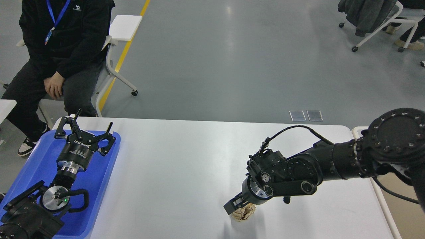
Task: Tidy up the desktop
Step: 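Move the open right gripper down over the crumpled paper ball, then close the right gripper on the crumpled paper ball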
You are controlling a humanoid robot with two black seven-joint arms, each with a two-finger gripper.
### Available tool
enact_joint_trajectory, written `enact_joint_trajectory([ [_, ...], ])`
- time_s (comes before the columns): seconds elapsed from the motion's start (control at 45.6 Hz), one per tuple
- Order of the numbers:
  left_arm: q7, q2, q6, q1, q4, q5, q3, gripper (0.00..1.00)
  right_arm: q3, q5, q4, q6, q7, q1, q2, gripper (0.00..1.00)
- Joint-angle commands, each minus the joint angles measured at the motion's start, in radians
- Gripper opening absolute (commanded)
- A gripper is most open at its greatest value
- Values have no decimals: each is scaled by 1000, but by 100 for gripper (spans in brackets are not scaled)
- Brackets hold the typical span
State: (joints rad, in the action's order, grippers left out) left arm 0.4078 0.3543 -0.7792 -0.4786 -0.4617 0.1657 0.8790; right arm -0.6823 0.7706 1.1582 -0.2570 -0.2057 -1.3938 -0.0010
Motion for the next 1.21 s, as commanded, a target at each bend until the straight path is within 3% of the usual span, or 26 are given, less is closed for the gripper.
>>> enact_joint_trajectory([
  [0.0, 0, 0, 0, 0, 0, 0, 0, 99, -8, 12, -29, 10, -1, 39, 1, 99],
  [1.185, 0, -1, 0, 0, 0, 0, 0, 99, 4, -8, -48, 22, 2, 119, 1, 94],
])
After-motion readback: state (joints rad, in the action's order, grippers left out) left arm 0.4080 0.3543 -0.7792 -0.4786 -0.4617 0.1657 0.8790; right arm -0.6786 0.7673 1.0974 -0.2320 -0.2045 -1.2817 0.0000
